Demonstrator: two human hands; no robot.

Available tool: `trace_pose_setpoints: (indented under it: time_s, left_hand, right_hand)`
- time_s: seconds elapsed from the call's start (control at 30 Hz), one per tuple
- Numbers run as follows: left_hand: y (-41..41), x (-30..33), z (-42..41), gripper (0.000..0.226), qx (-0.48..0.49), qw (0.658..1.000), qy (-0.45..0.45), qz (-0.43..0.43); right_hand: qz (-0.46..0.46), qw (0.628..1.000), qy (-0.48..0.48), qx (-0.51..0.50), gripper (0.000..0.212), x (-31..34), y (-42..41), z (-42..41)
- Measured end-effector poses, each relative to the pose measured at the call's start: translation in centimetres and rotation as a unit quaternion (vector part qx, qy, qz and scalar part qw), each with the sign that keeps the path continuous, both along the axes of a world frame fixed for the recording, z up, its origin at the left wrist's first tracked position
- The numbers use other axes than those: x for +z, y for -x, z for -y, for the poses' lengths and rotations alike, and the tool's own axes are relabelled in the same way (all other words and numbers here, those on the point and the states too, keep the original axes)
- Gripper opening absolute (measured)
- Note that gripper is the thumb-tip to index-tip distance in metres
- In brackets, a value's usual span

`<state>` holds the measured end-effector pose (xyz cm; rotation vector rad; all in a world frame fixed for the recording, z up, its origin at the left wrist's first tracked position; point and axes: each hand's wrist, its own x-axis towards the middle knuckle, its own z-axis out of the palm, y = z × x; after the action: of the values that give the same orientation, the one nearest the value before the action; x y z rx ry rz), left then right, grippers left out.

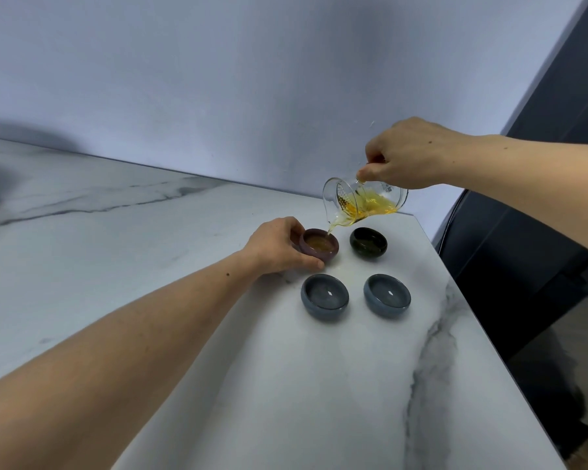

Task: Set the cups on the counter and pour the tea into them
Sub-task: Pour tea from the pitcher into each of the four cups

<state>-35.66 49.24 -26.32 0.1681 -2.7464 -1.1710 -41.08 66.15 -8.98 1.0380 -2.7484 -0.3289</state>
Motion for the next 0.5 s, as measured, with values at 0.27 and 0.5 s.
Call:
trace_pose_setpoints:
  time_s: [0.27, 0.5]
  left_hand:
    - [-0.03, 0.14, -0.03, 0.064, -0.001, 1.000, 0.004, 0.004]
    - [0.00, 0.12, 0.03, 0.067, -0.002, 1.000, 0.003, 0.008]
  right_hand:
    - [-0.006, 1.000, -0.004, 0.001, 0.035, -0.36, -0.11, -0.09]
    - [0.015, 0.999, 0.018, -0.022, 0.033, -0.99, -0.18, -0.74]
